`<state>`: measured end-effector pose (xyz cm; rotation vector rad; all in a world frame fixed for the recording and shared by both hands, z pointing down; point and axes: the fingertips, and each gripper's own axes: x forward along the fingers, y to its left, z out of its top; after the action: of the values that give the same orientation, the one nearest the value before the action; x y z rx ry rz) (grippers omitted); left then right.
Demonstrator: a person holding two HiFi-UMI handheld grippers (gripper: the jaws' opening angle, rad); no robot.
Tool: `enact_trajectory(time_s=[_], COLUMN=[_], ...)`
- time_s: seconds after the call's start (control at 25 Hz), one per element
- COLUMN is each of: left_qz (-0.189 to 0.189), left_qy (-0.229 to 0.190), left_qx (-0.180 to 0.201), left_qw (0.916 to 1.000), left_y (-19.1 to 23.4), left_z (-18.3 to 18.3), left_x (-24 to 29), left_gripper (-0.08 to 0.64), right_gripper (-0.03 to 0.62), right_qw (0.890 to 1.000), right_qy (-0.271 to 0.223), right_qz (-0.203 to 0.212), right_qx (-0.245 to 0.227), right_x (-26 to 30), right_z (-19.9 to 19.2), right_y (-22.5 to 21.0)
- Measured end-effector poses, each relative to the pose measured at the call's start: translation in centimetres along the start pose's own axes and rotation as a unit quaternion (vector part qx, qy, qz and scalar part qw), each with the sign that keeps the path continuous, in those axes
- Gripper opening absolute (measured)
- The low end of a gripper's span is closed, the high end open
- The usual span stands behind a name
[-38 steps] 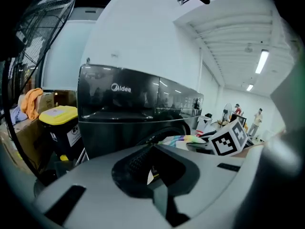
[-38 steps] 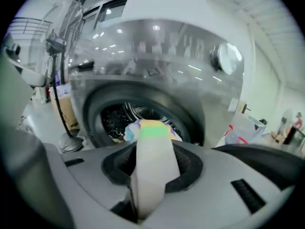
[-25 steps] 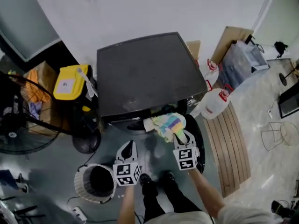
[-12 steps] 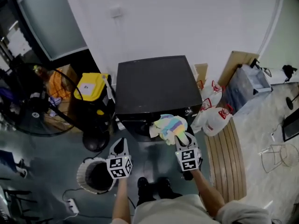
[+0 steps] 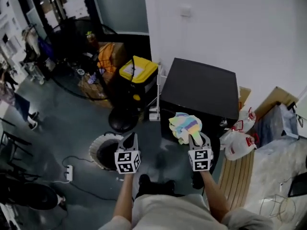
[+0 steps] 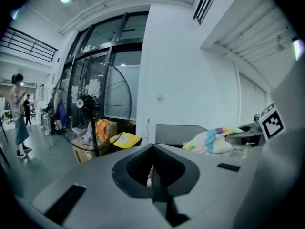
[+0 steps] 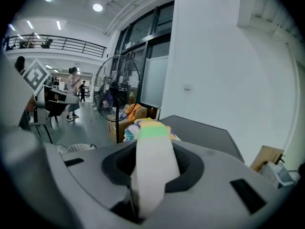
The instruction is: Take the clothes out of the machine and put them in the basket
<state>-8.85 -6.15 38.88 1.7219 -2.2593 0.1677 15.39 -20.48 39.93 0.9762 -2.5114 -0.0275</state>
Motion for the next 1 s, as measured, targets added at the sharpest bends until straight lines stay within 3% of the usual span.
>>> enact_trajectory(time_s=[0.2,0.6,0.76,1.0], left_qz=[0.082,0.208,0.244,0.269], left_qy=[-0.002,0.005,0.008,0.012], left_qx=[-0.028,-0.071,-0.089,-0.11], left_qw=[0.9962,0.9756,0.9657,0.9567], left_y=[8.2,25.4,31.8,38.0], left_z=[-1.4,-5.2,-6.5,-8.7], left_x=[-6.2,-17.4,-20.9,-22.9], left_gripper=[0.018,0.018,0.018,0.018], right_gripper=[0.128,0.129,0.13,0.13], right_qw=[0.996,0.97,0.957,0.943], right_qy=[-0.017,-0.046,-0.045,-0.025], right_qz=[0.087,0.225,0.272,0.318], right_qx=[-0.033,-0.079,-0.09,-0.1], right_x=[3.0,8.7,10.5,13.3], right_z=[3.3,9.9,11.7,10.5], right_y=[9.6,31.9,40.6,49.8])
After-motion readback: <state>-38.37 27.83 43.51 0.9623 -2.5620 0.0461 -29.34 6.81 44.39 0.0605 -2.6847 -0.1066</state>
